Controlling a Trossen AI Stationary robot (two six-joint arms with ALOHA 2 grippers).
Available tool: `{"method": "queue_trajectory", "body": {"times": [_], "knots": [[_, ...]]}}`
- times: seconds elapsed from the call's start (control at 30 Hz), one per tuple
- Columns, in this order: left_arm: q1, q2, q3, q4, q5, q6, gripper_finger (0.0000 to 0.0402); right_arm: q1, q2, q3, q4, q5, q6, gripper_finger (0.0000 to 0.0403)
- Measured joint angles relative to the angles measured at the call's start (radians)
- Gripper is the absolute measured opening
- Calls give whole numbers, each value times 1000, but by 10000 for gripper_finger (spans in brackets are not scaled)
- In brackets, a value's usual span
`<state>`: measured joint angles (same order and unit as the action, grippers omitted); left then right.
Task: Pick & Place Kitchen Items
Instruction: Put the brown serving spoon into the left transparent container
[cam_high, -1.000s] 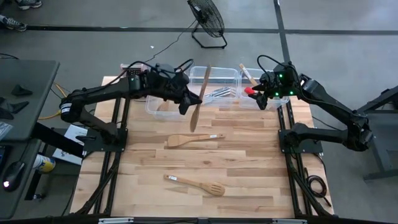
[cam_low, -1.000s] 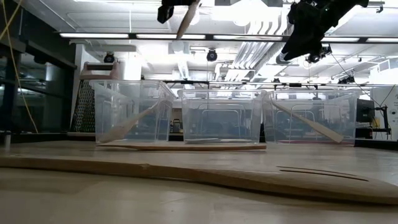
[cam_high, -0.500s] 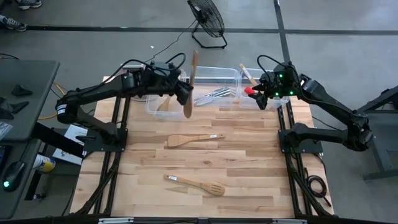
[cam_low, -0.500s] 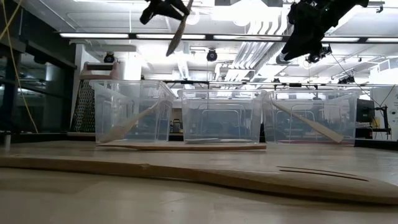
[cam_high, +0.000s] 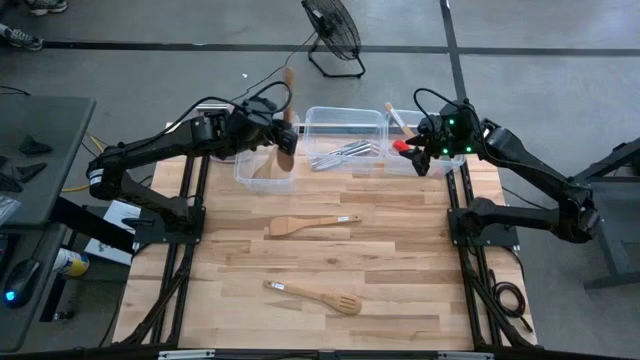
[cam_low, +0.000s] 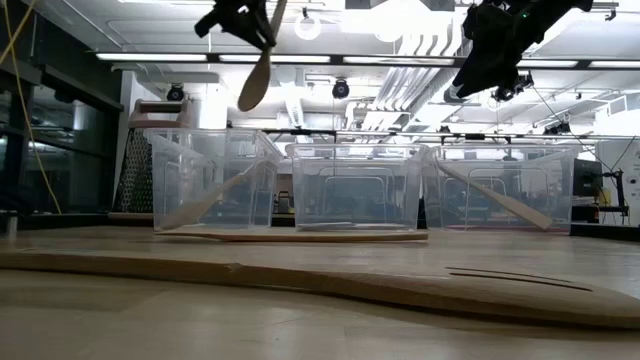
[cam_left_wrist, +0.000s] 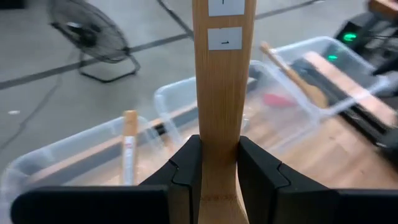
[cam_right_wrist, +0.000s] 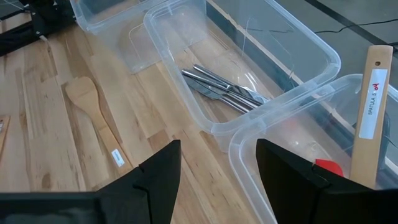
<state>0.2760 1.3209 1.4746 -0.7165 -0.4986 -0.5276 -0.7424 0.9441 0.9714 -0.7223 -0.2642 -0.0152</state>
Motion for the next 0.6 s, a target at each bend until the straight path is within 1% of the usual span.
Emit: {"method": "queue_trajectory", "body": {"times": [0.07, 0.23, 0.47, 0.6], "knots": [[6, 0, 0, -11, -37, -1, 74, 0, 0, 0, 0, 0, 3, 200], [45, 11, 0, -60, -88, -48, 74, 0, 0, 0, 0, 0, 7, 200], [102, 54, 0, -90, -88, -27, 74, 0, 0, 0, 0, 3, 22, 200], [110, 93, 0, -131, -106, -27, 74, 0, 0, 0, 0, 8, 30, 200]]}}
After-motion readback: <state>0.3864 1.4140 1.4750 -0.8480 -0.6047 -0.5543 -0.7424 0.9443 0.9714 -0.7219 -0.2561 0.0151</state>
